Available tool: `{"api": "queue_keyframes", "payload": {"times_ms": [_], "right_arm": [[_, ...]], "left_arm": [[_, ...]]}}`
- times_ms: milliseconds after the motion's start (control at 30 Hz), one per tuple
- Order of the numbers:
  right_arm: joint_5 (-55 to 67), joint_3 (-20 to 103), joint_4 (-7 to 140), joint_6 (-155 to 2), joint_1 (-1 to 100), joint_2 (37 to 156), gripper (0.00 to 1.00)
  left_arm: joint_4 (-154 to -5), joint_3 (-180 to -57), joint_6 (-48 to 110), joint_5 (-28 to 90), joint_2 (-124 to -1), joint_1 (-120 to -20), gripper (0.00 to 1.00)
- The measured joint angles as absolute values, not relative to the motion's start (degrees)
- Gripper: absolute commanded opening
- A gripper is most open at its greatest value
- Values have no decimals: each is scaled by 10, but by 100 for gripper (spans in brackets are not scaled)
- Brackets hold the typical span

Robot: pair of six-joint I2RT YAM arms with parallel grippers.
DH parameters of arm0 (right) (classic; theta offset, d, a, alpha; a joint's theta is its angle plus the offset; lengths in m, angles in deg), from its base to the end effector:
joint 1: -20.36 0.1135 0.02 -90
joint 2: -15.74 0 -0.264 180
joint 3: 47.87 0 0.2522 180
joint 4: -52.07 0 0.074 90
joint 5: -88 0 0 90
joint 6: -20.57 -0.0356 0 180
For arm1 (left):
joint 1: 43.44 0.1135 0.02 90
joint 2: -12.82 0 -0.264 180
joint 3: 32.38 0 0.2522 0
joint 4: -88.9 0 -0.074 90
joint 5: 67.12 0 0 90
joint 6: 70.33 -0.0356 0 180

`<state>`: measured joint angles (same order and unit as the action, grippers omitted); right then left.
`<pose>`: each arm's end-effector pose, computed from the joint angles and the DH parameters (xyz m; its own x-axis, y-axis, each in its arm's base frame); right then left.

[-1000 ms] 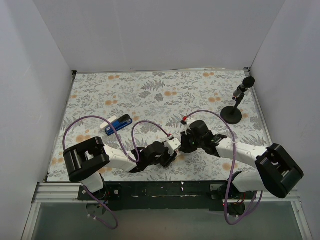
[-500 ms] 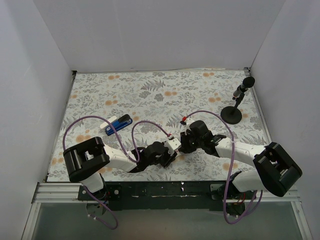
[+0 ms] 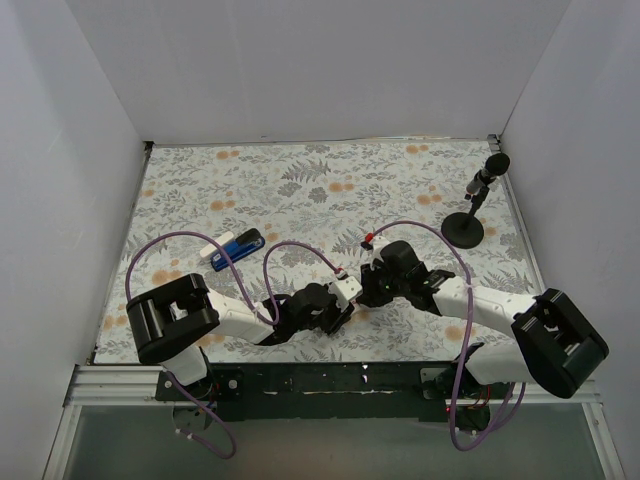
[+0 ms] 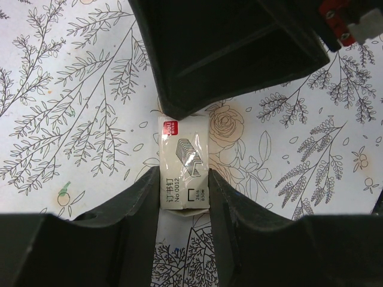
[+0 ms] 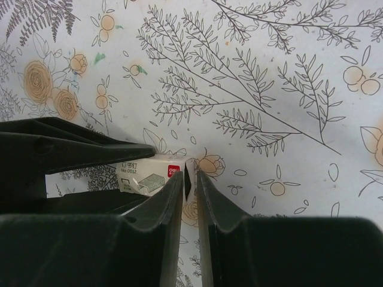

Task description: Load the staples into the stapler

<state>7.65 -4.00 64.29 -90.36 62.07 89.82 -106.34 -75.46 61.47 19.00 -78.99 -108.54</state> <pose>0.1797 0.1682 0.1669 -0.7378 -0.1858 -0.6490 -0.5190 0.7709 0.3693 0.1226 -0.2584 0.1274 -0.7605 0.0590 -0.6466 0.5021 0.6849 -0.5280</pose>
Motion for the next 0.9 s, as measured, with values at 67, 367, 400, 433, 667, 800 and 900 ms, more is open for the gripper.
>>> {"api": "queue_keyframes", "payload": {"times_ms": [67,367,400,433,667,800,900], "right_arm": [[77,-40,642,-903,621,900,24],[74,-47,638,-902,620,920,24],[74,-47,637,-902,620,921,24],[74,-47,637,-901,620,921,24],[76,-47,632,-900,621,925,2],[75,-45,632,-898,624,926,1],[70,-45,636,-898,626,922,1]], "left_arm": [[-1063,-755,614,190,-790,-1085,33],[-1063,-755,614,190,-790,-1086,33],[-1063,-755,614,190,-790,-1085,33],[-1063,-755,614,190,-790,-1085,33],[-1061,-756,615,193,-790,-1085,34],[-1060,-757,617,193,-790,-1085,43],[-1061,-755,627,192,-788,-1085,63]]}}
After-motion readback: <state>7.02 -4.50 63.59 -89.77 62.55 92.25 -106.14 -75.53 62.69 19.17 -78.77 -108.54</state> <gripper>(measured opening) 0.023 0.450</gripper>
